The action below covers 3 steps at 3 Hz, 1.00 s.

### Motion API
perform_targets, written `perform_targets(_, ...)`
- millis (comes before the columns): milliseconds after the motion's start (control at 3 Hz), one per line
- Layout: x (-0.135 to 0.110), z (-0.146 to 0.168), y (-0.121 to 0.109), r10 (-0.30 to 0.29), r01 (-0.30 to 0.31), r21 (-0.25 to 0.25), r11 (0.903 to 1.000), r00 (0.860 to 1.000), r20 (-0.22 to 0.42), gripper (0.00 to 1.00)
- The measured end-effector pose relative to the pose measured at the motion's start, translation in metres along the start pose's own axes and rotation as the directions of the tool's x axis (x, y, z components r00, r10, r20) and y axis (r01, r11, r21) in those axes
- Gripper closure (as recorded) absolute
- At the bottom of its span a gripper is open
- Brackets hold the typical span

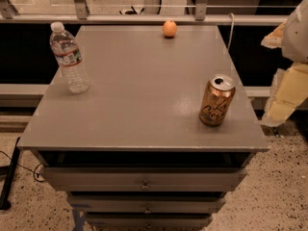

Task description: Move orange can near orange

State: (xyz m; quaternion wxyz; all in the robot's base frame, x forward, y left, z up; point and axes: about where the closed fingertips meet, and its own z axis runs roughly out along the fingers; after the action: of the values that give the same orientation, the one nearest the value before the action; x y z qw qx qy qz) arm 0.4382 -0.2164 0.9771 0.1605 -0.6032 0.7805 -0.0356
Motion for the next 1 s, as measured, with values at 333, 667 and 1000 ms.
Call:
perform_targets(333,0.000,0.000,0.000,0.000,0.000,0.000,1.0000,1.000,0.000,0.00)
perform_targets(667,0.000,0.006,-0.003,0.001,-0.001,-0.001,1.0000,0.999,0.037,0.00)
perform_targets(1000,0.003,0.027,-0.015,0.033,-0.032,-0.012,0.9994,0.992,0.125,0.00)
